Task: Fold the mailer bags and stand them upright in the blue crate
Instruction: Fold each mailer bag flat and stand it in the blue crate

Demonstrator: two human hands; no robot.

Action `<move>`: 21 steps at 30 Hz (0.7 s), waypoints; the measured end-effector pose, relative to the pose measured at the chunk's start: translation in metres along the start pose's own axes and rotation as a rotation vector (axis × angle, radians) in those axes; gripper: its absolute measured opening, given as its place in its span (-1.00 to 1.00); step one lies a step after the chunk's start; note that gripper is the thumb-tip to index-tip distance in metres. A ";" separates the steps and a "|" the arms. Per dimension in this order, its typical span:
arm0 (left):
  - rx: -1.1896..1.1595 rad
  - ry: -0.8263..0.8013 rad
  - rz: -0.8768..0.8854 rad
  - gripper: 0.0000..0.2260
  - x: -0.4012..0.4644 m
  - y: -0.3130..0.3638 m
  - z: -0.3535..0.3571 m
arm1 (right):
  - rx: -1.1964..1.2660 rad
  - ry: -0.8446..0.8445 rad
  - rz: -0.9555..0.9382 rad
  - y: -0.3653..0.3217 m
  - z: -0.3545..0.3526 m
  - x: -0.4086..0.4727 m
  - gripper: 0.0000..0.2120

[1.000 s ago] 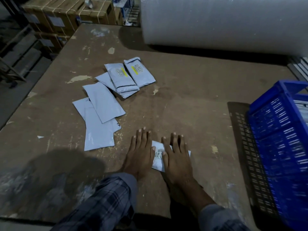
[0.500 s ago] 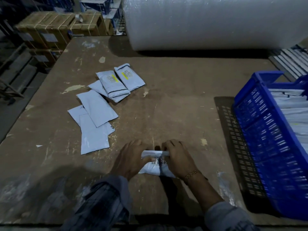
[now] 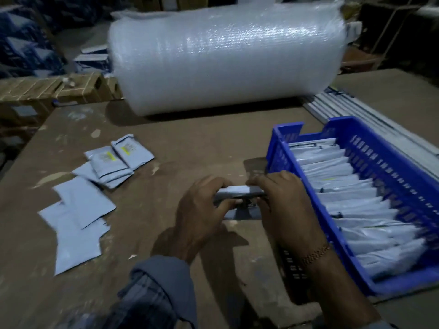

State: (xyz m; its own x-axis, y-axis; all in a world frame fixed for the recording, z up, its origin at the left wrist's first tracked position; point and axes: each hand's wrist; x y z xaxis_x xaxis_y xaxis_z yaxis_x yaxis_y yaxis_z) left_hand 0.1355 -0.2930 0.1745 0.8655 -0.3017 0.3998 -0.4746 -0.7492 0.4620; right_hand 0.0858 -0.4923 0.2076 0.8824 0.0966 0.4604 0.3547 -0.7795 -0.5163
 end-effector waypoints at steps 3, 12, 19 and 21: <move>-0.058 0.065 0.080 -0.83 0.019 0.065 0.012 | -0.076 0.063 -0.009 0.027 -0.056 -0.008 -0.70; -0.446 0.029 0.180 -0.80 0.039 0.196 0.093 | -0.136 0.162 0.208 0.128 -0.192 -0.089 -0.56; -0.603 -0.480 -0.022 -0.66 0.051 0.229 0.186 | -0.135 -0.104 0.425 0.203 -0.255 -0.135 -0.64; -0.453 -0.635 0.020 -0.68 0.053 0.231 0.204 | -0.118 -0.247 0.457 0.207 -0.260 -0.133 -0.65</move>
State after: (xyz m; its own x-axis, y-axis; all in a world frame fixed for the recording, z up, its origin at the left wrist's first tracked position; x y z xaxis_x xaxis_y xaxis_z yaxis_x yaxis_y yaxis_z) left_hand 0.1046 -0.6024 0.1407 0.7170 -0.6949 -0.0552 -0.3920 -0.4673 0.7924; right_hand -0.0386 -0.8274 0.2267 0.9904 -0.1372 0.0168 -0.1072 -0.8390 -0.5335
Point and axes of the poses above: each hand's wrist, its own x-axis towards the middle knuckle, its own z-axis out of the palm, y = z × x, and after that the axes turned 15 degrees about x, right-handed
